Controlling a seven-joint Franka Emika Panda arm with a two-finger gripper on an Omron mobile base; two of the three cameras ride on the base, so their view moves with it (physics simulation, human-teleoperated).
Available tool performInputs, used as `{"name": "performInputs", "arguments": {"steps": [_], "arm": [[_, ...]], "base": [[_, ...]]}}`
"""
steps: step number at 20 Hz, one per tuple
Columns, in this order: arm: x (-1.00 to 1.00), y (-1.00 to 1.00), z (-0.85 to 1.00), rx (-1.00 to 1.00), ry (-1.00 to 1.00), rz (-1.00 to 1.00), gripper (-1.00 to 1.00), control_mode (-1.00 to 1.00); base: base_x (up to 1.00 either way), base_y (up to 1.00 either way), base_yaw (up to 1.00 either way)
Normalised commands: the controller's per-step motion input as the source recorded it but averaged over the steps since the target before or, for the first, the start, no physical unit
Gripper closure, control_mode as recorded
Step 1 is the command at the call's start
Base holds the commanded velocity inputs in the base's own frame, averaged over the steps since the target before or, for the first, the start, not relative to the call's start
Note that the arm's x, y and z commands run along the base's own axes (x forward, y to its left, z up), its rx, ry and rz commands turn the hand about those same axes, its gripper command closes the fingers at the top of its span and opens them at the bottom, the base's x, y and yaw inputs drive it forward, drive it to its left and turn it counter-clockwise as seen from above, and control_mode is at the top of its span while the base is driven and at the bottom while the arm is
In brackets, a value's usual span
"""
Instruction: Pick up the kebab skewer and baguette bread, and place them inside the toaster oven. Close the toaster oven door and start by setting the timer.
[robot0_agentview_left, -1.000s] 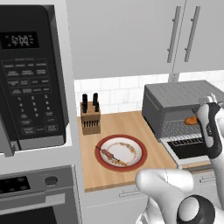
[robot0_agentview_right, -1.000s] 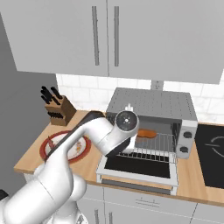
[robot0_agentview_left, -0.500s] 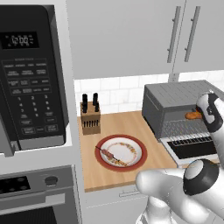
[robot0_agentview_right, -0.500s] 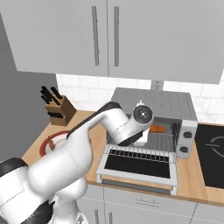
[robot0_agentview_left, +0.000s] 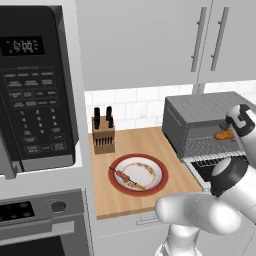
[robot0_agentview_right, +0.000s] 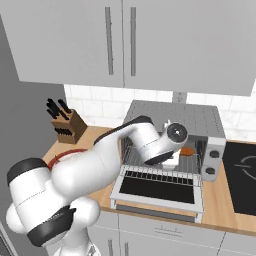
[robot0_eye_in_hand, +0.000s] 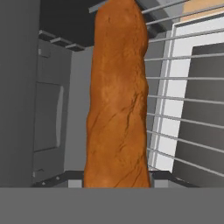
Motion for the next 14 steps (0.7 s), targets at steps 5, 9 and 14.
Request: {"name": "performInputs", "arguments": {"steps": [5,9,14], "arm": [[0.21,0.02,-0.12,0.0,0.02,0.0,1.0,-1.0],[0.18,0.03,-0.28,0.0,0.02,0.0,1.0,-1.0],[0.17,0.01,-0.22,0.0,0.0,0.0,1.0,-1.0]], "base": [[0.0,0.0,0.0],[0.0,0.0,0.0],[0.0,0.0,0.0]]}}
